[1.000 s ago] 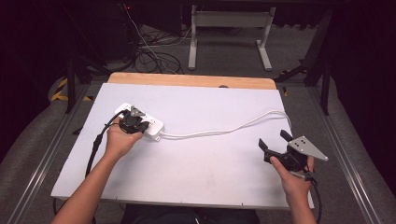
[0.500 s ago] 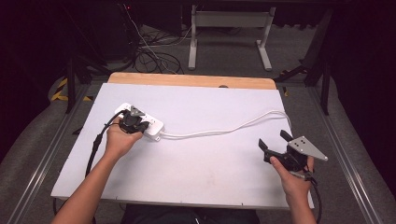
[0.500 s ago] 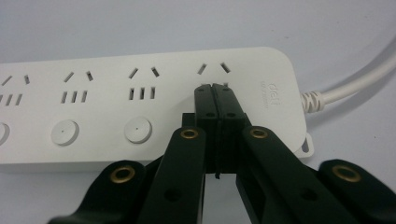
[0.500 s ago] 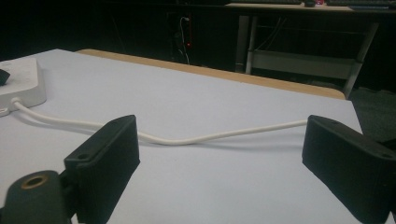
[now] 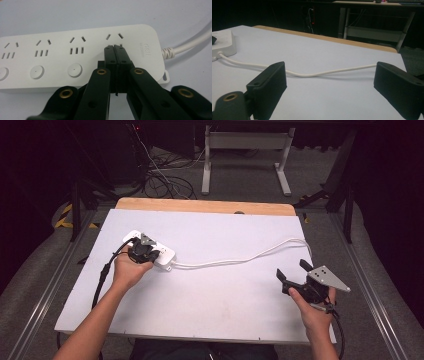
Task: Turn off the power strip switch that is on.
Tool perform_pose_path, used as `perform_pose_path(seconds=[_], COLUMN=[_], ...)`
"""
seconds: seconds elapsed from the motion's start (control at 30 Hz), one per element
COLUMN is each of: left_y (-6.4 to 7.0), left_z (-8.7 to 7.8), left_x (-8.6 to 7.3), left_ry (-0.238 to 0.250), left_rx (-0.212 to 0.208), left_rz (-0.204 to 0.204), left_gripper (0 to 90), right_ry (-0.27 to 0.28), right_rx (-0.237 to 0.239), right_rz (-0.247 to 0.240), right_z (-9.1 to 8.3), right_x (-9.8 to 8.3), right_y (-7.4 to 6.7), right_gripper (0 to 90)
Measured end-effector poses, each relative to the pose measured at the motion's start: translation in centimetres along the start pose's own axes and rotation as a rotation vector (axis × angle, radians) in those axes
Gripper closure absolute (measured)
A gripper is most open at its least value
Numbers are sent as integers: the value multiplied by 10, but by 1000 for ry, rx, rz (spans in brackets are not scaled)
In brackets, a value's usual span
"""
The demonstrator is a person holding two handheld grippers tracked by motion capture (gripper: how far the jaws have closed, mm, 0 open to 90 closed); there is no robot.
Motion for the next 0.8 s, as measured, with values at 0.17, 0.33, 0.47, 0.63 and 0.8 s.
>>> perform_pose_path(seconds=[0.17, 0.33, 0.47, 0.63, 0.8], left_y=[-2, -2, -2, -2, -2], left_z=[-2, -2, -2, -2, -1], left_x=[0, 0, 0, 0, -1], left_ry=[13, 14, 15, 17, 25], left_rx=[-15, -11, -11, -10, 3], left_rz=[-12, -9, -8, -8, -4], left_gripper=[900, 900, 900, 900, 900], right_ry=[1, -3, -1, -4, -5], right_rx=[-1, -2, 0, -3, -2], right_rz=[0, 1, 2, 1, 0], right_z=[0, 0, 0, 1, 1], right_x=[0, 0, 0, 0, 0], right_y=[0, 0, 0, 0, 0], right_gripper=[117, 118, 118, 118, 119])
Point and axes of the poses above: each handheld gripper's, and its own axes: z roughly forward along the jaws, x roughly out of its top, y roughly to its right, the point moved 1 cm from there along z, roughly forward along the jaws, and after that the axes turned 11 degrees about -y, right-handed, at the moved point
